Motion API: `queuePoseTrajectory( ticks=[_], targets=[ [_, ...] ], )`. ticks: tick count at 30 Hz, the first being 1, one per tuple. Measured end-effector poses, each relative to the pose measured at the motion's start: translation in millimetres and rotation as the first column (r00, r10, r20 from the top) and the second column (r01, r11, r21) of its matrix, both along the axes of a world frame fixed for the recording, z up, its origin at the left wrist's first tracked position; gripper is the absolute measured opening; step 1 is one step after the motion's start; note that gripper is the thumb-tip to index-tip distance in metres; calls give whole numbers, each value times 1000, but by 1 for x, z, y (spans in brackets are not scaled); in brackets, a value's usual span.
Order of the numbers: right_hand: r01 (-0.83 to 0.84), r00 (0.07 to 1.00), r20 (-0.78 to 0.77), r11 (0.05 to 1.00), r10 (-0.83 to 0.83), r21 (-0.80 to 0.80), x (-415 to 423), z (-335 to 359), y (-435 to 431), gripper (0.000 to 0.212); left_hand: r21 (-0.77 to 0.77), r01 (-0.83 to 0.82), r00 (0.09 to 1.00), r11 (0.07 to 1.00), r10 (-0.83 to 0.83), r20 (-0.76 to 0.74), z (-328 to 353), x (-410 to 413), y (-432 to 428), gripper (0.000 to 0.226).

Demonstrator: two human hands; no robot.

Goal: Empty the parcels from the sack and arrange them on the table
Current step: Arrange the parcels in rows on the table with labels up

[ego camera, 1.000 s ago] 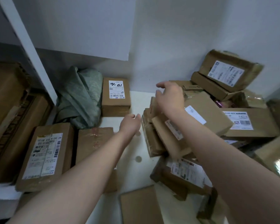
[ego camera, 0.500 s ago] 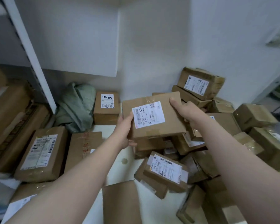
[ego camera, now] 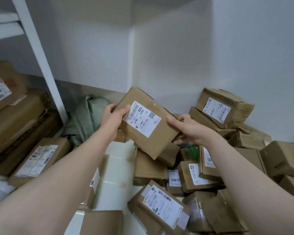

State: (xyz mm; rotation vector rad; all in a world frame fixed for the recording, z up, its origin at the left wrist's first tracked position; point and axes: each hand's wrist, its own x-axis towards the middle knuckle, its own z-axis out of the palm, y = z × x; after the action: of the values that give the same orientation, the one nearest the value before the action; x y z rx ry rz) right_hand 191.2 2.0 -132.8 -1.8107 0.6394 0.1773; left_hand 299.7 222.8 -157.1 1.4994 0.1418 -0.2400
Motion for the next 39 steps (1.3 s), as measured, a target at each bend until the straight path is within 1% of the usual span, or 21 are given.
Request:
queuePoseTrajectory(
  ticks=[2, 4, 6, 7, 9, 10, 11, 14, 17, 20, 22, 24, 26, 28, 29, 30, 32, 33, 35, 37, 39],
  targets=[
    [-15, 1000, -21, 999, 15, 36, 6, -10, -3, 72, 36, -16, 995, 999, 13, 96, 7, 12, -7, 55],
    [2, 1000, 3, 993, -3, 120, 13, -16, -9, 82, 49, -48, 983, 998, 39, 181, 13, 27, -17, 71],
    [99, 987, 93, 954, -130, 283, 24, -21, -16, 83, -27, -64, 983, 998, 67, 170, 15, 42, -33, 85],
    [147, 967, 148, 927, -208, 344, 30, -23, -17, 79, -89, -49, 991, 995, 60, 124, 15, 47, -43, 85],
    [235, 918, 225, 903, -328, 359, 47, -30, -20, 75, -165, 64, 997, 984, -55, 59, 2, 56, -66, 63],
    [270, 900, 240, 898, -363, 346, 57, -34, -21, 73, -154, 142, 989, 978, -132, 72, -11, 60, -76, 49],
    [297, 890, 241, 894, -386, 336, 66, -38, -23, 71, -126, 202, 977, 971, -190, 101, -24, 62, -83, 41],
    [306, 905, 191, 893, -380, 330, 90, -59, -29, 69, -70, 255, 963, 964, -246, 112, -61, 75, -88, 57],
    [283, 941, 110, 921, -321, 269, 107, -90, -30, 73, -4, 222, 973, 975, -222, 68, -90, 87, -83, 68],
    [277, 960, -3, 946, -281, 170, 121, -126, -22, 79, 69, 195, 980, 978, -197, 26, -108, 88, -77, 66],
    [281, 959, -63, 951, -275, 126, 125, -148, -18, 75, 143, 174, 984, 974, -177, 11, -118, 85, -76, 66],
    [293, 951, -130, 953, -282, 79, 127, -165, -15, 64, 255, 168, 985, 952, -170, -14, -138, 86, -78, 72],
    [275, 950, -150, 961, -275, -21, 125, -176, -12, 40, 327, 170, 985, 930, -157, -67, -164, 85, -80, 69],
    [232, 955, -158, 963, -252, -135, 125, -181, -9, 14, 380, 155, 986, 912, -119, -117, -170, 77, -78, 64],
    [215, 956, -168, 964, -240, -156, 127, -181, -8, 9, 391, 142, 987, 909, -98, -131, -173, 75, -76, 63],
    [190, 961, -172, 969, -217, -160, 130, -181, -6, 16, 396, 130, 987, 909, -83, -135, -174, 73, -76, 62],
    [109, 972, -186, 976, -145, -189, 137, -180, -3, 39, 382, 97, 991, 919, -54, -124, -179, 72, -75, 61],
    [69, 974, -193, 972, -114, -226, 139, -179, 0, 43, 374, 84, 992, 923, -44, -114, -180, 72, -74, 59],
    [65, 977, -174, 955, -120, -290, 139, -179, 3, 43, 386, 67, 995, 920, -32, -96, -178, 71, -74, 57],
    [122, 981, -100, 932, -165, -341, 131, -176, 5, 39, 440, 55, 997, 896, -22, -80, -174, 69, -69, 54],
    [121, 987, -43, 883, -157, -453, 119, -171, 3, 36, 490, 58, 996, 870, -20, -84, -173, 62, -62, 51]
  ],
)
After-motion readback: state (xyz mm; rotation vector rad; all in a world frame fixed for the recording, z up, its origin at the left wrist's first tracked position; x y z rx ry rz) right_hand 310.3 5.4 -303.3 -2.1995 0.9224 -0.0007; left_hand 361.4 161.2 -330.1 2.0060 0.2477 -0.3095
